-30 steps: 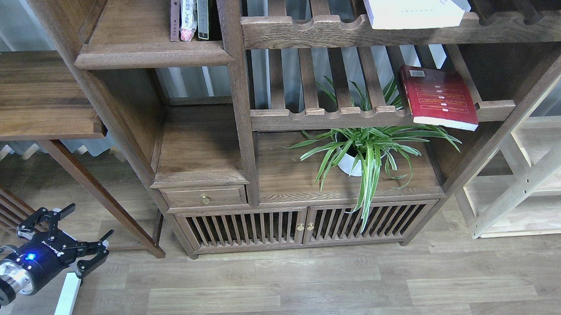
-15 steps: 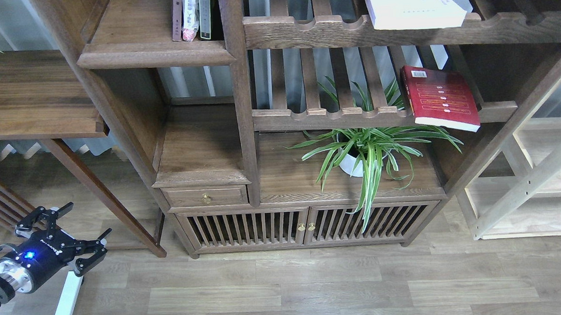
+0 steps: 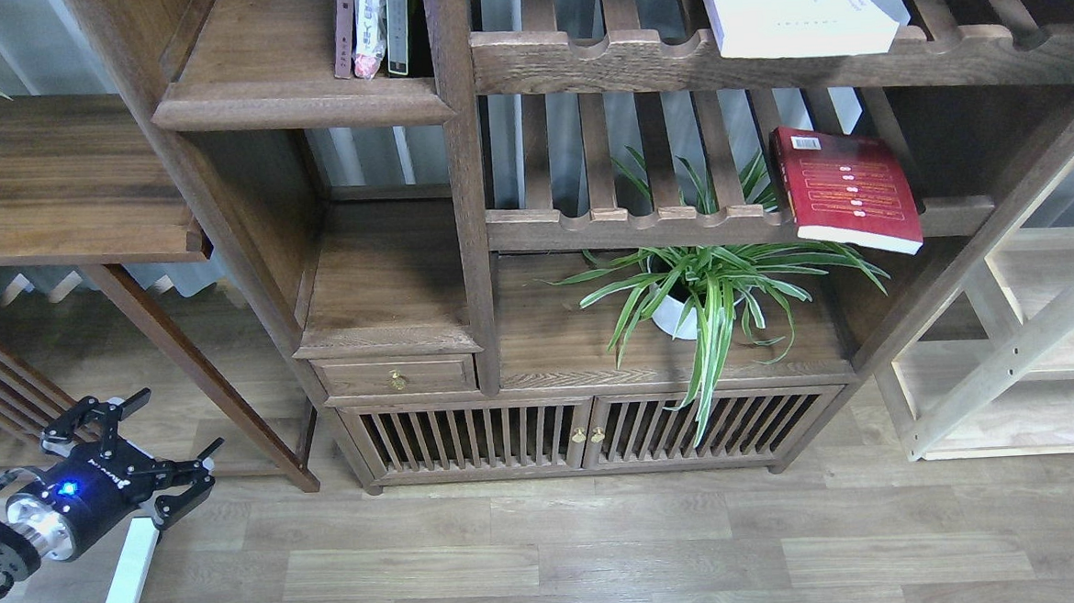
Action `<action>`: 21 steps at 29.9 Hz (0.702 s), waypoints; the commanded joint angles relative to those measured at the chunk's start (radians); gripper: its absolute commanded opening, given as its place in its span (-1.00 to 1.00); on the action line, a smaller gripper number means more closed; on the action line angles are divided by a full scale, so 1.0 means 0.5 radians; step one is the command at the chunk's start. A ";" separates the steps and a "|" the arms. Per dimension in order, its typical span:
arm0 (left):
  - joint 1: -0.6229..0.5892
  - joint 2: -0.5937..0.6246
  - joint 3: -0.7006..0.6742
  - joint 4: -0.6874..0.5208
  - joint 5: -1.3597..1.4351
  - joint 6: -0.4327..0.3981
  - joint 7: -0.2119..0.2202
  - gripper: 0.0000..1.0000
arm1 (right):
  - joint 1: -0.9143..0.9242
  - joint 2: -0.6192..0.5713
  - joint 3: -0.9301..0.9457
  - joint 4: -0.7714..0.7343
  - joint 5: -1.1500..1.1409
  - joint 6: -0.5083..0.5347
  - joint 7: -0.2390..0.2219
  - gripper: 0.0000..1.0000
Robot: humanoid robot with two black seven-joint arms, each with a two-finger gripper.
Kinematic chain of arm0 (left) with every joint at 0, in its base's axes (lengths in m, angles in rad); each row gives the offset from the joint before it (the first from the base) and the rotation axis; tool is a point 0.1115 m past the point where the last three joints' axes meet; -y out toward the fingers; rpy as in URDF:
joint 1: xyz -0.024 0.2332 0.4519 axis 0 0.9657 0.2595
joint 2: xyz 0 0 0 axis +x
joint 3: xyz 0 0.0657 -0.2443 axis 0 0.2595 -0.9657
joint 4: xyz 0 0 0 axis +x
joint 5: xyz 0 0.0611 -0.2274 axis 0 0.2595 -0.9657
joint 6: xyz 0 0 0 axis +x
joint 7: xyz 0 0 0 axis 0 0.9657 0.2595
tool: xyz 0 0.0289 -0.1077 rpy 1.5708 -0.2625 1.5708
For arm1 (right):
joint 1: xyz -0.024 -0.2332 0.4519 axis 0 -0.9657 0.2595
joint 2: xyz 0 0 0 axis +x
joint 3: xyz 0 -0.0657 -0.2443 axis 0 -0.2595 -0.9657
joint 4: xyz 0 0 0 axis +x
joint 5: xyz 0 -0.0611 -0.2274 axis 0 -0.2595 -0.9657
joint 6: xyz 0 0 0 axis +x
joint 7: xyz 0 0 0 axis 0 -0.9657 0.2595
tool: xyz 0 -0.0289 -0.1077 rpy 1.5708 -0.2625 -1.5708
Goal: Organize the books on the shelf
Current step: 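Grasp the white book with the right gripper and pull it off the shelf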
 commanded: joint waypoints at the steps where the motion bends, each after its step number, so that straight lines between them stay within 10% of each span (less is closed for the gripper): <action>1: 0.002 -0.007 0.000 0.003 0.001 0.005 0.000 0.99 | 0.089 -0.003 -0.009 -0.002 0.077 0.224 0.004 -0.98; 21: 0.011 -0.132 0.000 0.098 -0.005 0.018 -0.024 1.00 | 0.114 -0.003 -0.576 -0.125 -0.153 0.387 0.004 -0.97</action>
